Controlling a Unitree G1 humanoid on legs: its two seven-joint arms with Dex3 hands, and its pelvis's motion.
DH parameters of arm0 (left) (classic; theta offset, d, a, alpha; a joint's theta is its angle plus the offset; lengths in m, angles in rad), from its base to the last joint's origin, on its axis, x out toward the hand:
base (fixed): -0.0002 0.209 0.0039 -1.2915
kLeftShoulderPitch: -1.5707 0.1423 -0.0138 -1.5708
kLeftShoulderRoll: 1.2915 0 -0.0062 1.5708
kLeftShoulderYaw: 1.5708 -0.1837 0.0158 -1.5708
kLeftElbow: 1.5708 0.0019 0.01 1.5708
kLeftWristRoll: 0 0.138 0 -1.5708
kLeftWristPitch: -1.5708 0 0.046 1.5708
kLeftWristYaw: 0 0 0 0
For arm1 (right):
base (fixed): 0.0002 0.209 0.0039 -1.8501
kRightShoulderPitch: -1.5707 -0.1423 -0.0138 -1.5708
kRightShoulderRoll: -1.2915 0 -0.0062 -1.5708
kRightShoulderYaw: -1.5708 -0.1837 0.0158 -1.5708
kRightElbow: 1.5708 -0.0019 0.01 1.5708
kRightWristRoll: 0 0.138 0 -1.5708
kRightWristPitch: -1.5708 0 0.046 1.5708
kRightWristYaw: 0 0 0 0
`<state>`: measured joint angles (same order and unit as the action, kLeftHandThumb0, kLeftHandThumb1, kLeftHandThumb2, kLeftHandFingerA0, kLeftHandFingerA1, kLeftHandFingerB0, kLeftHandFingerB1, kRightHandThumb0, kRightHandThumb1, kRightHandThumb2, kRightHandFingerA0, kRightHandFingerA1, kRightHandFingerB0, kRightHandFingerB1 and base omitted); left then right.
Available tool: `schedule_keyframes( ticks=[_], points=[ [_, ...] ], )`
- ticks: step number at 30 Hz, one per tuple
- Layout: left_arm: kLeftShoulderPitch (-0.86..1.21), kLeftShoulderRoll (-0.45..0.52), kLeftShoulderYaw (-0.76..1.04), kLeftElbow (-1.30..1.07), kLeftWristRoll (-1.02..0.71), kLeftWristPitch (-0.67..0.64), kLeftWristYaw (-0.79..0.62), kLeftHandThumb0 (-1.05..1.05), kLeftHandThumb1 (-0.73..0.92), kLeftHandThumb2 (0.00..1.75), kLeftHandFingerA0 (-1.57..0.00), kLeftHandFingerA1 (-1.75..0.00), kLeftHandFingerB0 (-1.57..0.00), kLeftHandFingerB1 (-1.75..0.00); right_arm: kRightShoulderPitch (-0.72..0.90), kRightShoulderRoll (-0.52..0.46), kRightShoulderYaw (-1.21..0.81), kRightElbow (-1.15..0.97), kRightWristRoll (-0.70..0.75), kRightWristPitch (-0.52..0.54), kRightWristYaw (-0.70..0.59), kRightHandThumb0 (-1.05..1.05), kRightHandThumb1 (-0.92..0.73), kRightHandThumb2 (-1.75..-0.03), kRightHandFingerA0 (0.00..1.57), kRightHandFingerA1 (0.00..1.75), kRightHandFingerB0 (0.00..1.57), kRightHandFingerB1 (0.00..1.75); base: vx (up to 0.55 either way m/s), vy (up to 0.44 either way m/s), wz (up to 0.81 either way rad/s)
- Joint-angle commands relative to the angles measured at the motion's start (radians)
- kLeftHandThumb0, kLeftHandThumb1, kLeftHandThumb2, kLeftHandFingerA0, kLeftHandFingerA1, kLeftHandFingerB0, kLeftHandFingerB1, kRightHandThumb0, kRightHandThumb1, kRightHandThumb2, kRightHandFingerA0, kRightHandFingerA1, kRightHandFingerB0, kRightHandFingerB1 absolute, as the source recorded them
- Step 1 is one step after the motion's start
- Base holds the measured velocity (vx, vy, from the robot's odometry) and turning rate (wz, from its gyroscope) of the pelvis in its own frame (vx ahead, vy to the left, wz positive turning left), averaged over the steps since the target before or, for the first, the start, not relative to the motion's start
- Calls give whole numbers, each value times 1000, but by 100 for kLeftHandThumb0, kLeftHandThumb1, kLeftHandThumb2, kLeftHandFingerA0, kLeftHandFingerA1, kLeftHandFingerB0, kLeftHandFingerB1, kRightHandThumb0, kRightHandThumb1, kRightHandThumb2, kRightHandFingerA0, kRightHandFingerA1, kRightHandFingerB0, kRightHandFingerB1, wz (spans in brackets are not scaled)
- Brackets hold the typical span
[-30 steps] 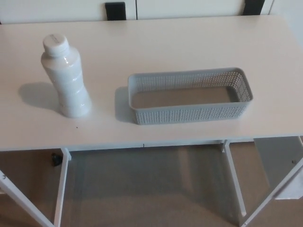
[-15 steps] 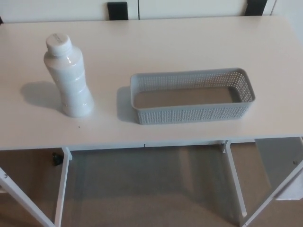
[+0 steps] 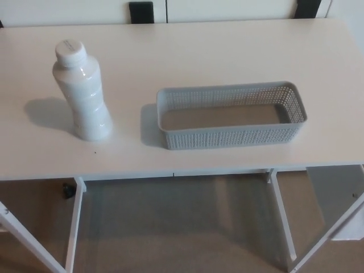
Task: The robot walk up to a desk on which a bottle is kept on the left hand side and a container is kept on the right hand side. The robot uses its left hand to pick up the bottle and places it in the container.
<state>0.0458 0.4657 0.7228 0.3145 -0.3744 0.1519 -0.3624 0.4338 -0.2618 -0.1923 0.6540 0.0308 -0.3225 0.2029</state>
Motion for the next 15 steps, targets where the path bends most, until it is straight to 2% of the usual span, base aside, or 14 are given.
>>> schedule_keyframes(
  ticks=[1,2,3,5,6,10,15],
  points=[
    [-195,75,-98,-131,-1,18,9,-62,37,60,0,-17,0,-9,-48,-16,-1,85,-8,-15,-13,-46,-60,-58,69,52,54,44,0,0,0],
    [-226,72,-124,-109,2,25,-6,-62,43,74,0,-15,0,0,-47,-16,1,85,-11,-20,-16,-46,-60,-58,70,53,55,44,0,-4,9],
    [-269,66,-166,-77,13,30,-21,-51,36,58,0,-5,0,0,-55,-17,2,104,-17,-32,-23,-46,-60,-57,72,53,57,45,0,0,0],
    [-300,57,-203,-54,31,34,-17,-50,39,53,0,-10,0,0,-65,-17,0,125,-15,-39,-24,-45,-60,-58,71,53,57,45,0,0,0],
    [-324,51,-232,-33,44,34,-9,-55,36,70,0,-14,0,0,-70,-17,-2,129,-10,-39,-20,-45,-60,-57,70,53,57,45,0,0,0],
    [-398,26,-339,81,90,11,-19,-61,39,71,0,-5,0,0,-54,-17,3,85,-9,-34,-14,-46,-61,-58,70,55,56,46,0,0,0],
    [-446,-12,-415,174,114,-21,-1,-59,38,69,0,-6,0,0,-13,-16,7,-19,-8,16,-13,-48,-59,-59,68,54,56,46,0,0,0]
  ],
)
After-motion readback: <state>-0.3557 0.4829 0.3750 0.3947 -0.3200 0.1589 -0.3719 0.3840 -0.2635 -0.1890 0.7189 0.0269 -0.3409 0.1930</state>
